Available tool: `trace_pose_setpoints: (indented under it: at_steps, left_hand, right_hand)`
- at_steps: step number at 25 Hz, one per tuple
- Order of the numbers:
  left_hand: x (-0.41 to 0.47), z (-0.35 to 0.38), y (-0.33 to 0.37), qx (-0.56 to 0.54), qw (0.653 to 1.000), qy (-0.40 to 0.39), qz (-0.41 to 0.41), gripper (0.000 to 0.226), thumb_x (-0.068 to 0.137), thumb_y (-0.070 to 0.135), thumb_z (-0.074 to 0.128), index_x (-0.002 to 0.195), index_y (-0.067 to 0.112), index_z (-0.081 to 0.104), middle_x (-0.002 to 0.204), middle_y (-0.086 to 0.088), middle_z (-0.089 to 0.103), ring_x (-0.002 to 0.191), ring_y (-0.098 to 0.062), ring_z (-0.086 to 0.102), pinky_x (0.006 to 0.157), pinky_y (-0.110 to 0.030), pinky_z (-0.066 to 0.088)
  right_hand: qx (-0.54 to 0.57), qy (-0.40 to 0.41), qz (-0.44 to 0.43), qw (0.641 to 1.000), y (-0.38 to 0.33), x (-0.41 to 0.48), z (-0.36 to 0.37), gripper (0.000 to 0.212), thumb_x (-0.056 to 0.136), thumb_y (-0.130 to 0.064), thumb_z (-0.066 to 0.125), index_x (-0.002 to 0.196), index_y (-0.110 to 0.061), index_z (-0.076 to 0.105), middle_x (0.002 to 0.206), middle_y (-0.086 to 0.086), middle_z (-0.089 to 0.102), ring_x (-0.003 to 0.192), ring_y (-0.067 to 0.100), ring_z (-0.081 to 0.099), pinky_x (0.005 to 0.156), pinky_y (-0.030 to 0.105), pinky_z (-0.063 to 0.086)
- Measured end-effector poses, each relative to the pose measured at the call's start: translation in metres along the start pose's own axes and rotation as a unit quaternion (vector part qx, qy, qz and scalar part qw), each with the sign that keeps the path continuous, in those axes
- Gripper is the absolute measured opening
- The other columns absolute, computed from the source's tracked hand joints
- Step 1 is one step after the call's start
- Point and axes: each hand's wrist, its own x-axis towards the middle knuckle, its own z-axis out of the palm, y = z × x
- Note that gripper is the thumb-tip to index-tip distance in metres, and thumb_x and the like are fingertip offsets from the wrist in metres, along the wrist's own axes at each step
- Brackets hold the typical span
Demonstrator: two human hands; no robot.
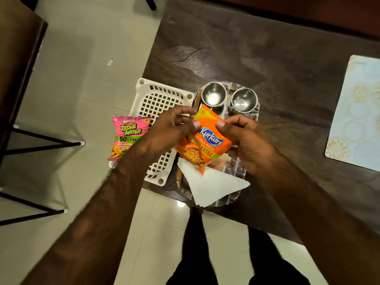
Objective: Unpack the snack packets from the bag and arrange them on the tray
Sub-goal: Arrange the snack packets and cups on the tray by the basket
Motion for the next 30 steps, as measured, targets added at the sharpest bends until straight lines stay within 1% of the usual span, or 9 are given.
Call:
trace_pose_setpoints:
  at_steps: [2,5,9,15,19,22,26,28,30]
  left_hand:
    - [-0.003,0.002,-0.013,0.011,0.999,-0.033,-0.036,0.027,0.097,0.024,0.061,0.119,0.008,0.068,0.107,-0.011,0.075,0.096,-0.021,0.072,0.091,-0.042,0.057]
    - [-0.013,0.005,-0.032,-0.013,0.996,-0.071,-0.047,0.02,0.096,0.02,0.062,0.105,0.007,0.074,0.097,-0.008,0.079,0.09,-0.021,0.075,0.087,-0.035,0.06]
    - [-0.013,0.018,-0.038,-0.023,0.999,-0.025,-0.015,0.011,0.093,0.013,0.066,0.095,0.01,0.076,0.092,-0.012,0.079,0.089,-0.028,0.076,0.084,-0.043,0.062]
    - [-0.017,0.048,-0.048,-0.11,0.993,0.016,-0.027,0.012,0.094,0.011,0.065,0.097,0.007,0.075,0.085,-0.008,0.079,0.079,-0.023,0.077,0.072,-0.038,0.065]
    - [-0.022,0.075,-0.064,-0.165,0.984,0.023,-0.063,0.016,0.096,0.019,0.064,0.103,0.008,0.074,0.098,-0.012,0.079,0.089,-0.029,0.077,0.075,-0.041,0.064]
    - [-0.029,0.093,-0.075,-0.21,0.97,0.029,-0.12,0.018,0.097,0.023,0.062,0.104,0.009,0.071,0.1,-0.014,0.078,0.092,-0.03,0.077,0.074,-0.038,0.064]
    - [-0.02,0.104,-0.078,-0.148,0.972,0.062,-0.173,0.024,0.099,0.023,0.058,0.117,0.006,0.061,0.117,-0.016,0.071,0.097,-0.034,0.074,0.07,-0.042,0.064]
    - [-0.016,0.105,-0.075,-0.052,0.983,0.053,-0.167,0.023,0.102,0.026,0.054,0.117,0.009,0.056,0.114,-0.013,0.07,0.088,-0.033,0.075,0.06,-0.037,0.061]
    - [-0.013,0.106,-0.074,0.067,0.987,0.049,-0.139,0.019,0.102,0.03,0.051,0.111,0.014,0.055,0.106,-0.008,0.071,0.083,-0.031,0.074,0.062,-0.037,0.061]
  right_hand:
    - [0.026,0.024,0.01,0.999,0.0,-0.001,-0.011,0.013,0.081,-0.028,0.081,0.079,-0.023,0.07,0.09,0.008,0.078,0.07,0.018,0.075,0.049,0.028,0.054]
    - [0.034,0.048,0.024,0.998,0.001,-0.004,-0.026,0.013,0.085,-0.025,0.079,0.076,-0.023,0.068,0.086,0.007,0.078,0.069,0.021,0.074,0.051,0.03,0.056]
    - [0.049,0.101,0.038,0.993,0.01,-0.006,-0.033,0.016,0.087,-0.025,0.076,0.075,-0.022,0.066,0.08,0.003,0.078,0.066,0.017,0.075,0.049,0.032,0.056]
    - [0.06,0.166,0.046,0.983,0.011,-0.001,-0.041,0.015,0.088,-0.026,0.075,0.081,-0.019,0.064,0.075,0.001,0.077,0.06,0.015,0.072,0.053,0.033,0.057]
    - [0.043,0.175,0.033,0.983,0.011,-0.003,-0.049,0.021,0.083,-0.027,0.081,0.095,-0.015,0.068,0.083,0.005,0.078,0.063,0.016,0.073,0.051,0.031,0.056]
    - [0.001,0.153,0.085,0.985,0.018,-0.009,-0.063,0.029,0.085,-0.028,0.078,0.109,-0.02,0.064,0.1,0.004,0.076,0.08,0.018,0.075,0.057,0.035,0.059]
    - [-0.023,0.179,0.091,0.979,0.033,-0.012,-0.07,0.033,0.088,-0.006,0.073,0.117,-0.016,0.059,0.103,0.006,0.075,0.081,0.016,0.074,0.057,0.032,0.059]
    - [-0.034,0.191,0.072,0.978,0.034,-0.009,-0.067,0.032,0.088,-0.004,0.073,0.117,-0.012,0.062,0.098,0.007,0.076,0.077,0.016,0.075,0.057,0.031,0.058]
    - [-0.053,0.189,0.052,0.979,0.031,-0.002,-0.065,0.033,0.087,-0.002,0.074,0.118,-0.013,0.064,0.091,0.003,0.075,0.075,0.017,0.077,0.056,0.031,0.059]
